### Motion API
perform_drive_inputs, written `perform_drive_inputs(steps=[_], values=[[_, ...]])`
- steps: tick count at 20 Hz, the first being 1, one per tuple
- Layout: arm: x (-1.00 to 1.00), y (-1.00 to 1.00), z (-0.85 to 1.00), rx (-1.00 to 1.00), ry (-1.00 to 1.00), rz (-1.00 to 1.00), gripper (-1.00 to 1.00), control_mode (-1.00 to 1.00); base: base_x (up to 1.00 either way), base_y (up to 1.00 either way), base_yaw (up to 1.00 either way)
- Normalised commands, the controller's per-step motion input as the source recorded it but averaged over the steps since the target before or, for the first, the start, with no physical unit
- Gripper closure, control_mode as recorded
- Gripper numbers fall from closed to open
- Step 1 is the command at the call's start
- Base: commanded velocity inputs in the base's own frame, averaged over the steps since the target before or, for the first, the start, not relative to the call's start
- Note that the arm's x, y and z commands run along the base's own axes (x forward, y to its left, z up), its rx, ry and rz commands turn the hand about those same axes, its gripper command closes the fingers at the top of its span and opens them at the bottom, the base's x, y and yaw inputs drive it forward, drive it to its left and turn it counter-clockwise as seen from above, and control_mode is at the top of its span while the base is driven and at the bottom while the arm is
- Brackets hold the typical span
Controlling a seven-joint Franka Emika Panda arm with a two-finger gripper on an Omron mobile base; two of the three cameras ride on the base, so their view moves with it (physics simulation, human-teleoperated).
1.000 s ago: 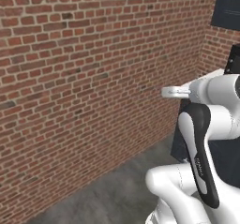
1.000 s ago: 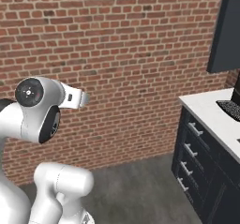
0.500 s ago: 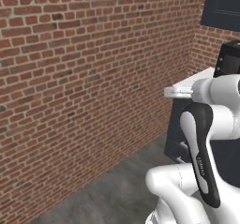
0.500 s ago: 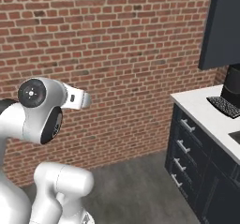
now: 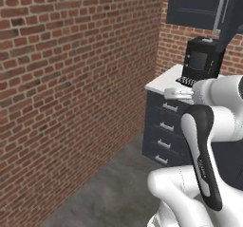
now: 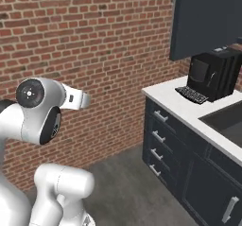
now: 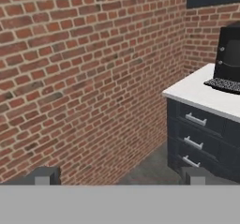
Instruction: Gather all objects into one cabinet and sort the glasses and bowls to opposite sides.
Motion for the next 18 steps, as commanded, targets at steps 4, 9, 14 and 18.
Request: perform_drive_inputs(steps=[4, 9, 14, 18], values=[[0.00, 0.00, 0.00, 0.00, 0.00, 0.00, -1.00, 1.00, -0.02, 0.01, -0.05], [0.00, 0.00, 0.00, 0.00, 0.00, 0.00, -1.00, 1.00, -0.12, 0.00, -0.22], [0.00, 0.00, 0.00, 0.00, 0.00, 0.00, -1.00, 1.00, -0.07, 0.00, -0.48], [0.00, 0.00, 0.00, 0.00, 0.00, 0.00, -1.00, 1.00, -0.13, 0.00, -0.30]])
